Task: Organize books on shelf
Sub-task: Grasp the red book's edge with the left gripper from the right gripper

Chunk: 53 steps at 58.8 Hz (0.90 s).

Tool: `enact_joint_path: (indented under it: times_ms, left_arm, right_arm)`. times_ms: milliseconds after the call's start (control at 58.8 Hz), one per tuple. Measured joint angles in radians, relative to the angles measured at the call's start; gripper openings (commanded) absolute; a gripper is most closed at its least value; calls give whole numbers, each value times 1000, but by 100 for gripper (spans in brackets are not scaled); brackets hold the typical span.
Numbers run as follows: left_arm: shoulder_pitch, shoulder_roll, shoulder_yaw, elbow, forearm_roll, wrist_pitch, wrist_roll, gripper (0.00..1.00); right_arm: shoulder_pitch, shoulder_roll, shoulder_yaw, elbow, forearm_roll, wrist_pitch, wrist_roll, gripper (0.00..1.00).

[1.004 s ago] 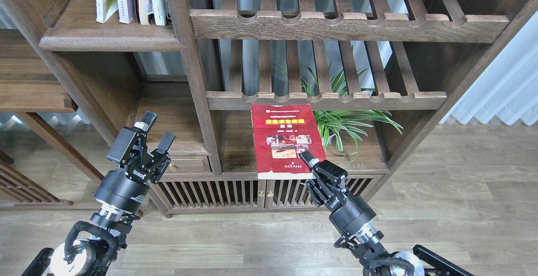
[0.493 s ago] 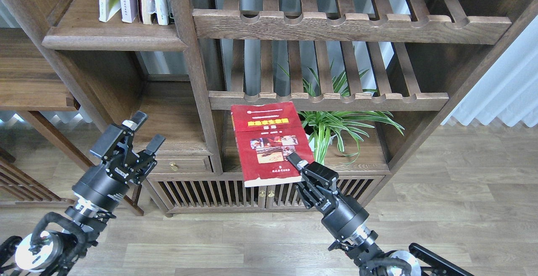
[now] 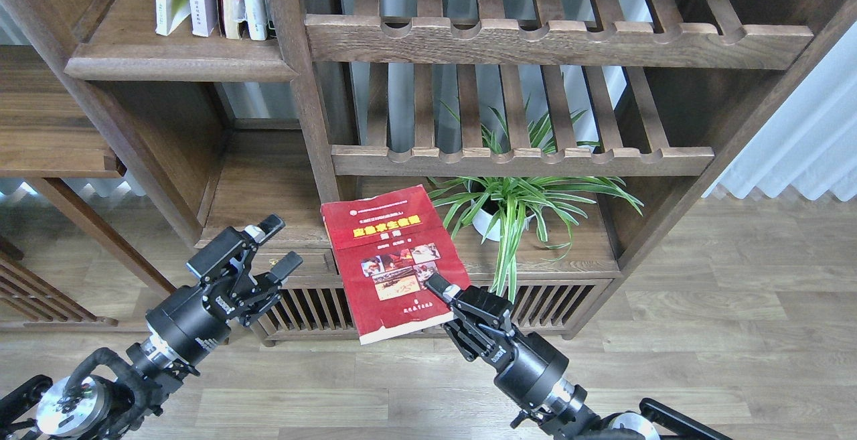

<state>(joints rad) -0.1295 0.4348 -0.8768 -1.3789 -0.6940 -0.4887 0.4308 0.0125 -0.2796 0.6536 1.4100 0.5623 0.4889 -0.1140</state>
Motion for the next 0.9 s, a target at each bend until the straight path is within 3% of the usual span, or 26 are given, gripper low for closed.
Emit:
enact_joint_path:
  times_ms: [425, 578, 766, 902]
  left_arm:
    - [-70, 3, 88, 3, -13, 0, 2, 89]
    - [-89, -1, 107, 5, -13, 0, 3, 73]
    - [-92, 2, 124, 9, -13, 0, 23, 61]
    - [-85, 3, 129, 9, -13, 0, 40, 39]
  right_arm:
    - [7, 0, -67, 1, -41, 0, -10, 5]
    - [10, 2, -84, 1, -53, 0, -12, 5]
    - [12, 2, -86, 1, -59, 0, -12, 5]
    - [13, 2, -86, 1, -59, 0, -12, 6]
